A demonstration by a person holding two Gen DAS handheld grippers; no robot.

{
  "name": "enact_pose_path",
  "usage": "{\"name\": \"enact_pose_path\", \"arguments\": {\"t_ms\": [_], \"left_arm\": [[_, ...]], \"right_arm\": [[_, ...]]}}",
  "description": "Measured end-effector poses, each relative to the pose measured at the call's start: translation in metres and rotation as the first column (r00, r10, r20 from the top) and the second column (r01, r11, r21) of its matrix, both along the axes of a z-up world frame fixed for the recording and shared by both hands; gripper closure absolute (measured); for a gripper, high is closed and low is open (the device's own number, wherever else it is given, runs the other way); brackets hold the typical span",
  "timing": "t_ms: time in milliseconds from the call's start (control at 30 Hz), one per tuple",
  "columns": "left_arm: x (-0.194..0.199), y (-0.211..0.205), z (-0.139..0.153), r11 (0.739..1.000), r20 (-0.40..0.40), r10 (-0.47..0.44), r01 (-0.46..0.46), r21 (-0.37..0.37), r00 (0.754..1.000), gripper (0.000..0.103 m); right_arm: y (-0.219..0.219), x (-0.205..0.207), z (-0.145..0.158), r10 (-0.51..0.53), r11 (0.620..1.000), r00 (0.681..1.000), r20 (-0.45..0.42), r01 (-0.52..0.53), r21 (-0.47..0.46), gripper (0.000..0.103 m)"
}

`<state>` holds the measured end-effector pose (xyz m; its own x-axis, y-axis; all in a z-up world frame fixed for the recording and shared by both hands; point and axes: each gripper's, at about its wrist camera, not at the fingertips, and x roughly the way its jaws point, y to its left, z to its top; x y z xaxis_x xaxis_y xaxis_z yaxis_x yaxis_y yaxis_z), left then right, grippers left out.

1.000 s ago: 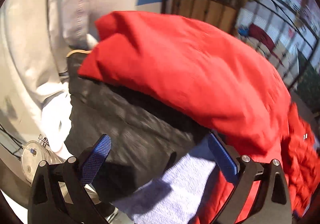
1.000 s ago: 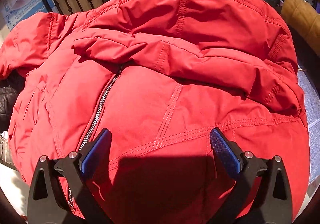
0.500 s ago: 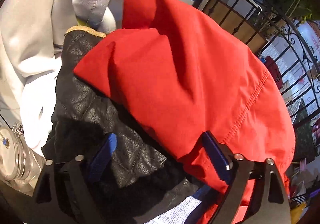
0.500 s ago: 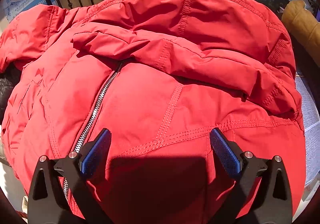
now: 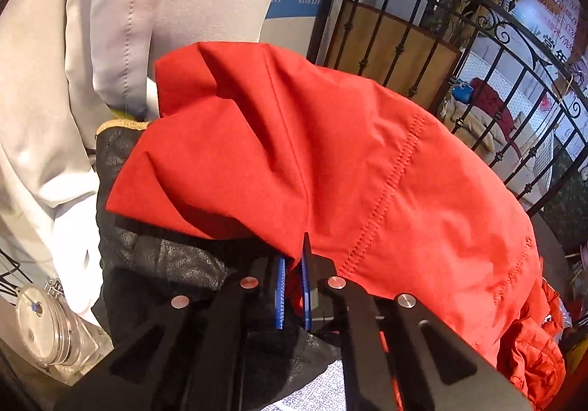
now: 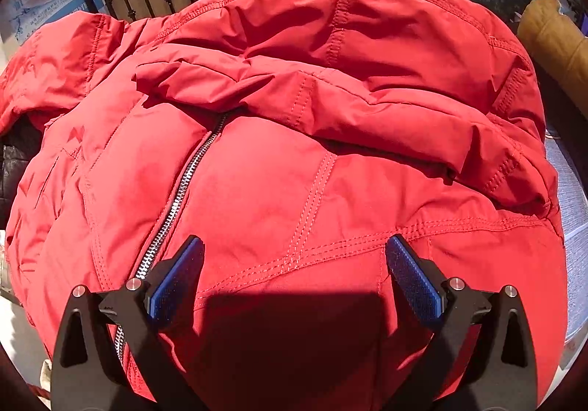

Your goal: Fold large clothes

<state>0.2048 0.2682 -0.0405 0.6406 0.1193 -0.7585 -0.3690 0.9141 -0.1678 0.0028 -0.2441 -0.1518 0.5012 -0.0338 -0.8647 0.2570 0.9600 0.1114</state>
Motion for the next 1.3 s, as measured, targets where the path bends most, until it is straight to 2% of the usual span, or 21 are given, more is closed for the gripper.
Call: {"name": "enact_pose_path", "arguments": {"t_ms": [100, 200, 300, 400, 500, 567, 633, 700, 733, 800, 867, 933, 1000, 1100, 1200, 1300], "left_arm": [[-0.001, -0.006, 0.008, 1.000, 0.018, -0.006, 0.006, 0.023, 1.000, 0.099], [0.001, -0.016, 0.030, 0.996, 0.049, -0.032, 0.028, 0.084, 0.998, 0.099], [0.007, -0.046, 0.066, 0.978, 0.115, -0.082, 0.058, 0.202, 0.990, 0.099], [0.013, -0.097, 0.104, 0.943, 0.175, -0.188, 0.128, 0.306, 0.967, 0.100], [0.014, -0.166, 0.131, 0.912, 0.221, -0.329, 0.248, 0.327, 0.918, 0.100], [0.006, -0.223, 0.136, 0.865, 0.225, -0.443, 0.347, 0.362, 0.868, 0.100], [-0.005, -0.281, 0.129, 0.806, 0.208, -0.552, 0.453, 0.381, 0.807, 0.100], [-0.023, -0.344, 0.109, 0.714, 0.150, -0.672, 0.579, 0.395, 0.726, 0.100], [-0.034, -0.375, 0.093, 0.658, 0.111, -0.724, 0.632, 0.410, 0.681, 0.100], [-0.057, -0.423, 0.058, 0.556, 0.024, -0.796, 0.714, 0.426, 0.605, 0.100], [-0.077, -0.459, 0.016, 0.461, -0.078, -0.844, 0.791, 0.403, 0.531, 0.100], [-0.091, -0.481, -0.022, 0.395, -0.175, -0.860, 0.842, 0.367, 0.480, 0.100], [-0.098, -0.488, -0.046, 0.372, -0.237, -0.857, 0.867, 0.331, 0.458, 0.100], [-0.104, -0.490, -0.067, 0.354, -0.291, -0.845, 0.878, 0.322, 0.448, 0.098], [-0.110, -0.490, -0.066, 0.322, -0.304, -0.853, 0.887, 0.332, 0.424, 0.095], [-0.115, -0.486, -0.064, 0.304, -0.316, -0.865, 0.908, 0.287, 0.389, 0.089]], "right_arm": [[-0.003, -0.003, 0.001, 0.000, 1.000, 1.000, 0.012, 0.000, 0.013, 0.005], [-0.006, -0.005, 0.000, -0.004, 1.000, 1.000, 0.025, 0.004, 0.028, 0.005], [-0.008, -0.008, 0.000, -0.002, 0.999, 1.000, 0.029, 0.001, 0.036, 0.005], [-0.010, -0.010, 0.001, -0.004, 0.999, 0.999, 0.037, 0.002, 0.050, 0.005], [-0.013, -0.014, 0.002, -0.006, 0.998, 0.999, 0.050, 0.003, 0.068, 0.005], [-0.015, -0.016, 0.003, -0.011, 0.997, 0.998, 0.054, 0.007, 0.079, 0.005], [-0.016, -0.018, 0.006, -0.018, 0.996, 0.998, 0.059, 0.013, 0.092, 0.005], [-0.018, -0.021, 0.009, -0.030, 0.995, 0.997, 0.065, 0.023, 0.101, 0.006], [-0.020, -0.024, 0.012, -0.039, 0.994, 0.997, 0.069, 0.031, 0.102, 0.006], [-0.025, -0.029, 0.016, -0.050, 0.994, 0.996, 0.073, 0.042, 0.097, 0.006], [-0.028, -0.034, 0.021, -0.057, 0.995, 0.995, 0.081, 0.050, 0.090, 0.006], [-0.031, -0.039, 0.026, -0.068, 0.994, 0.994, 0.087, 0.061, 0.086, 0.006], [-0.036, -0.045, 0.030, -0.089, 0.994, 0.992, 0.094, 0.083, 0.065, 0.006], [-0.045, -0.052, 0.032, -0.117, 0.991, 0.988, 0.099, 0.110, 0.074, 0.006], [-0.052, -0.056, 0.031, -0.139, 0.986, 0.986, 0.092, 0.130, 0.101, 0.006], [-0.053, -0.059, 0.032, -0.146, 0.985, 0.985, 0.092, 0.135, 0.109, 0.006]]}}
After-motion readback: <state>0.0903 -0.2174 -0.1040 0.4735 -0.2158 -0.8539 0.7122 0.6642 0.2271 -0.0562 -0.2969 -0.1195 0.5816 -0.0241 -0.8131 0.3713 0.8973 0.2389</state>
